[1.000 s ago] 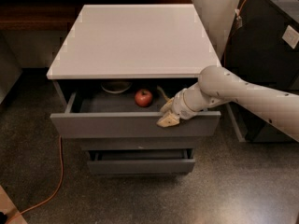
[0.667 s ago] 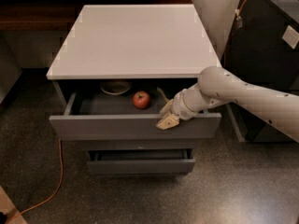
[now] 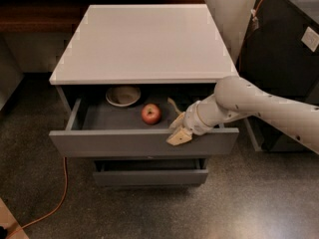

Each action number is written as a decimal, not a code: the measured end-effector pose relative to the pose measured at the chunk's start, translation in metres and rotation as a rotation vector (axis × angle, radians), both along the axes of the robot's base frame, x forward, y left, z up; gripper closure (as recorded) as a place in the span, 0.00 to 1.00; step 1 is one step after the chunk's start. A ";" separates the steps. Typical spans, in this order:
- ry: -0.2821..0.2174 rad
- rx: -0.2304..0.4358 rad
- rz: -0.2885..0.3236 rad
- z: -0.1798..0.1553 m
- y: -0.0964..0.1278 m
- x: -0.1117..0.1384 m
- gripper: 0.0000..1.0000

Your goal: Pick apple from top drawer and place on counter

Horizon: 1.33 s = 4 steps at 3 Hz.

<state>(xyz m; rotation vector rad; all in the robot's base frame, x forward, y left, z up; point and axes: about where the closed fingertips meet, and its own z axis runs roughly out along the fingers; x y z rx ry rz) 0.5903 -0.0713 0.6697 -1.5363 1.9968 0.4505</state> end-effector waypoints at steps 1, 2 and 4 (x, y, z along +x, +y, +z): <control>0.023 0.037 0.024 0.005 0.009 -0.037 1.00; 0.023 0.037 0.024 0.005 0.009 -0.037 1.00; 0.025 0.062 0.053 0.011 0.017 -0.057 0.75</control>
Offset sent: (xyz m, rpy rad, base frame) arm -0.1368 0.0368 0.0288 0.1448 0.0452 0.1218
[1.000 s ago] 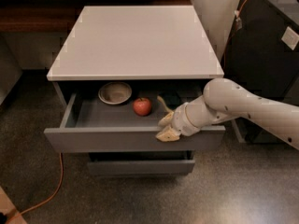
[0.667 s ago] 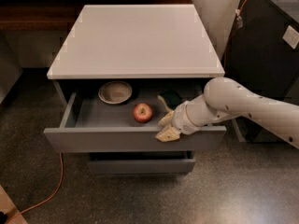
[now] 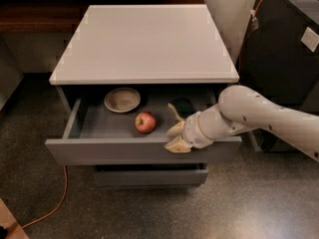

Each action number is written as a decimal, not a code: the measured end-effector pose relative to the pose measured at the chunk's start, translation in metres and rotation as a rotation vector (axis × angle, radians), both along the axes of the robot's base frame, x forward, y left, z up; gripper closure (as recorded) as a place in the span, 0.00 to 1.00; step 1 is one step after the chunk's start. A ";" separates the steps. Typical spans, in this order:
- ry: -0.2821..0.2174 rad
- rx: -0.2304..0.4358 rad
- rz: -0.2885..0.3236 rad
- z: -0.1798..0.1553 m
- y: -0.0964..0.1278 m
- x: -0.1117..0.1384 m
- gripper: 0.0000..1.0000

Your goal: Pick apple from top drawer and place on counter

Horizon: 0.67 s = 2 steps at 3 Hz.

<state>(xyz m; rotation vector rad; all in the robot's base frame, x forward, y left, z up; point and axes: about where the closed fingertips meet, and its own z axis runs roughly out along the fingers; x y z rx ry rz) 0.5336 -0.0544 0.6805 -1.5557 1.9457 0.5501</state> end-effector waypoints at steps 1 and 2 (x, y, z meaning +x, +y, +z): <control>-0.002 0.032 0.033 0.007 0.008 -0.017 0.52; -0.029 0.079 0.085 0.033 0.017 -0.036 0.19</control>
Offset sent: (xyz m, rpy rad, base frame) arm -0.0642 0.0269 0.0661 0.1456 -0.0607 0.1394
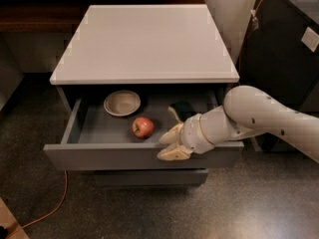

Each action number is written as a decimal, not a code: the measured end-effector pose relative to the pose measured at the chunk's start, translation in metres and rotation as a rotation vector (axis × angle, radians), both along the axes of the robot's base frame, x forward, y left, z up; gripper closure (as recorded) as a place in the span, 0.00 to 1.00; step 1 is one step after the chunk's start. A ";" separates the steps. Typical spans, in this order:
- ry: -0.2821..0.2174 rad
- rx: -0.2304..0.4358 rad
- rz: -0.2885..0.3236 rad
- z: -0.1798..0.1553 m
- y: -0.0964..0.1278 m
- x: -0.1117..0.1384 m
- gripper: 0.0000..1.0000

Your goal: Pick apple from top drawer and place on counter

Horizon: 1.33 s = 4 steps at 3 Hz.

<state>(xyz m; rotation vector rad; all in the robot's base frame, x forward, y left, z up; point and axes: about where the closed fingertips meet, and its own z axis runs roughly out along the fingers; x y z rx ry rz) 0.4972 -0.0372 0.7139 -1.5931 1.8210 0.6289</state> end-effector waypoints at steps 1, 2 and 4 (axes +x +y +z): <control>-0.030 0.029 0.036 0.023 0.005 -0.005 0.00; -0.028 0.044 0.069 0.047 0.006 0.002 0.00; -0.021 0.085 0.105 0.074 0.010 0.023 0.00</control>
Offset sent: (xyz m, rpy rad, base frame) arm 0.0131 0.0046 0.0799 0.0628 -0.0209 0.1025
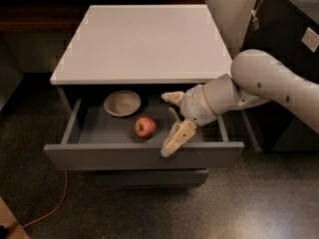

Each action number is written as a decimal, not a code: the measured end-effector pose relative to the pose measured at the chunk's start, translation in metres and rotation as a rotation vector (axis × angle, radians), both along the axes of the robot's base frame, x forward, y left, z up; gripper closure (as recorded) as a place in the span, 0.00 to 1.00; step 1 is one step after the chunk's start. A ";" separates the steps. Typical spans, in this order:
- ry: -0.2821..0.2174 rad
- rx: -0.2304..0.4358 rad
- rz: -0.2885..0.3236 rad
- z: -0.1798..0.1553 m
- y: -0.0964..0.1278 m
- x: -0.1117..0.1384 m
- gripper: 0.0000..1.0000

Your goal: Pick apple from top drawer and place on counter

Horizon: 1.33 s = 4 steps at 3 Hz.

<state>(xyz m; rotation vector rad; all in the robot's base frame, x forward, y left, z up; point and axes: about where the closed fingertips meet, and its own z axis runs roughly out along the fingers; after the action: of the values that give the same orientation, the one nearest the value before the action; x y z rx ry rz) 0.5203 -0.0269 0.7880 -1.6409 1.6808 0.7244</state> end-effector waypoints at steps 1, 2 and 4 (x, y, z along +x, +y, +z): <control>0.017 0.006 -0.021 -0.002 -0.001 0.016 0.00; 0.049 -0.015 -0.094 -0.012 0.001 0.033 0.00; 0.105 -0.141 -0.311 -0.035 -0.003 0.063 0.00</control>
Offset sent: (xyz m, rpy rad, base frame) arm 0.0576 -0.0014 -0.0237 -0.0405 0.0912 -0.2145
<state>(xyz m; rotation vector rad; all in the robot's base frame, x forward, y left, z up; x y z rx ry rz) 0.5837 -0.0296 0.7528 -1.4059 2.0440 0.5566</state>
